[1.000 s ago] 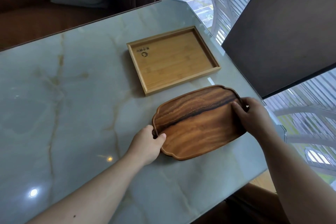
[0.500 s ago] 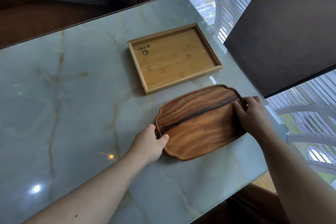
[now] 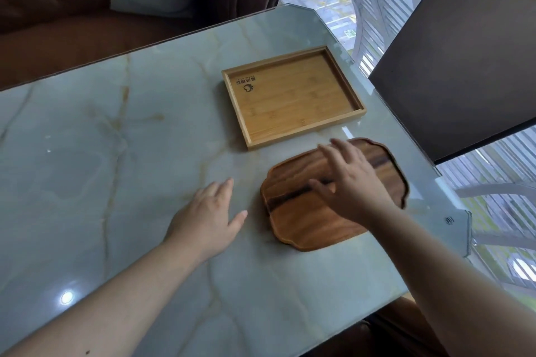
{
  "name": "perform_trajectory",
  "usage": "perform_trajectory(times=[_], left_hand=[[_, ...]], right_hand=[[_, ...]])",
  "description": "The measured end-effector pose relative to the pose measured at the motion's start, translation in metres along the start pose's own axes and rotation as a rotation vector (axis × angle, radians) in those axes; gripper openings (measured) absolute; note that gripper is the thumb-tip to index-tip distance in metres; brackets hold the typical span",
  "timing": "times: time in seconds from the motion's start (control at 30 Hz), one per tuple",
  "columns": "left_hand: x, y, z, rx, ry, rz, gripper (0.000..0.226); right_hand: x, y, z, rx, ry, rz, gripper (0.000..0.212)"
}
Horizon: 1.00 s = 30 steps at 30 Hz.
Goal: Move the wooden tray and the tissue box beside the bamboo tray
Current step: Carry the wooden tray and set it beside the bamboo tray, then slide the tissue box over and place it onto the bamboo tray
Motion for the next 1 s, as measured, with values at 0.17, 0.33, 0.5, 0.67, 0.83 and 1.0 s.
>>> perform_trajectory(times=[0.17, 0.33, 0.5, 0.67, 0.83, 1.0], left_hand=[[-0.035, -0.028, -0.059, -0.010, 0.187, 0.077, 0.078], [-0.062, -0.056, -0.131, -0.085, 0.253, 0.109, 0.080], [-0.074, -0.086, -0.187, -0.122, 0.249, 0.133, 0.081], [-0.098, -0.134, -0.280, -0.199, 0.237, 0.179, 0.082], [-0.113, -0.173, -0.374, -0.258, 0.202, 0.214, 0.081], [-0.127, -0.199, -0.464, -0.304, 0.191, 0.243, 0.083]], right_hand=[[0.024, 0.012, -0.104, -0.265, -0.073, -0.122, 0.079], [0.047, 0.022, -0.192, -0.443, -0.151, -0.193, 0.081], [0.064, 0.024, -0.257, -0.529, -0.190, -0.237, 0.081], [0.099, 0.033, -0.357, -0.665, -0.265, -0.276, 0.084], [0.132, 0.042, -0.448, -0.738, -0.269, -0.294, 0.085], [0.160, 0.054, -0.533, -0.780, -0.285, -0.306, 0.086]])
Point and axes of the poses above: each hand's wrist, its own y-axis towards the middle knuckle, its own x-axis out of the palm, z = x × y, the point moved 9 cm from there along y, towards the middle knuckle, and after that the axes turned 6 degrees about -x, right-handed, at the moved point
